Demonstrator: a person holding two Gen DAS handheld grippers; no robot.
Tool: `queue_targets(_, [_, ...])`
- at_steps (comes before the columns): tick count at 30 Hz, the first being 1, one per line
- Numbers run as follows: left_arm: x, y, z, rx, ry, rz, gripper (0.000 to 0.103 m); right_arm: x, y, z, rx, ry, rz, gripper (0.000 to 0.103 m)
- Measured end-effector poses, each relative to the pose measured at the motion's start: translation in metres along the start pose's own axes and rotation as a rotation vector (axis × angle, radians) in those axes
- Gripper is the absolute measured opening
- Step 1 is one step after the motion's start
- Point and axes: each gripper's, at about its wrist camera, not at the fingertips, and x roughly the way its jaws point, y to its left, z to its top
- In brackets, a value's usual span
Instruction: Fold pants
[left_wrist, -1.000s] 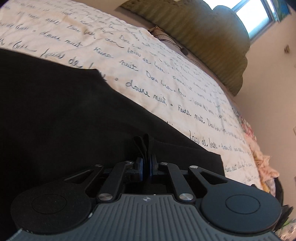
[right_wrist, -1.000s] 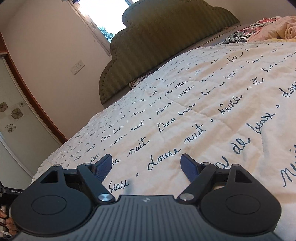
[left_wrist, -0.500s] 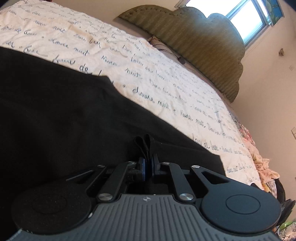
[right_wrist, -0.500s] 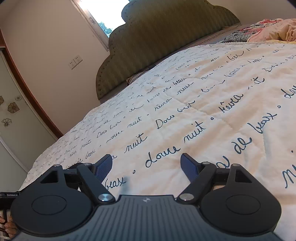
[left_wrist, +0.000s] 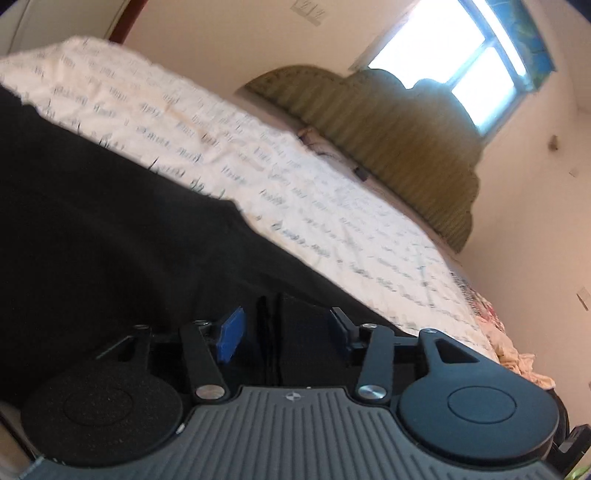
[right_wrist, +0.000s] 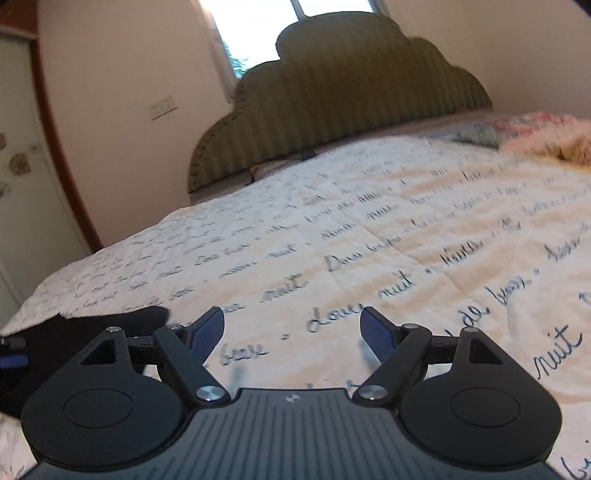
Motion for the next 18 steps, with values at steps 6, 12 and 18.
queue_targets(6, [-0.008, -0.046, -0.030, 0.177, 0.027, -0.144, 0.060, -0.026, 0.103, -0.036, -0.637, -0.047, 0.034, 0.081])
queue_targets(12, [0.033, -0.033, -0.060, 0.145, 0.119, -0.140, 0.062, -0.015, 0.139, -0.055, -0.864, 0.011, 0.061, 0.081])
queue_targets(18, [0.033, -0.026, -0.061, 0.125, 0.122, -0.157, 0.063, -0.003, 0.152, -0.068, -0.997, 0.040, 0.065, 0.081])
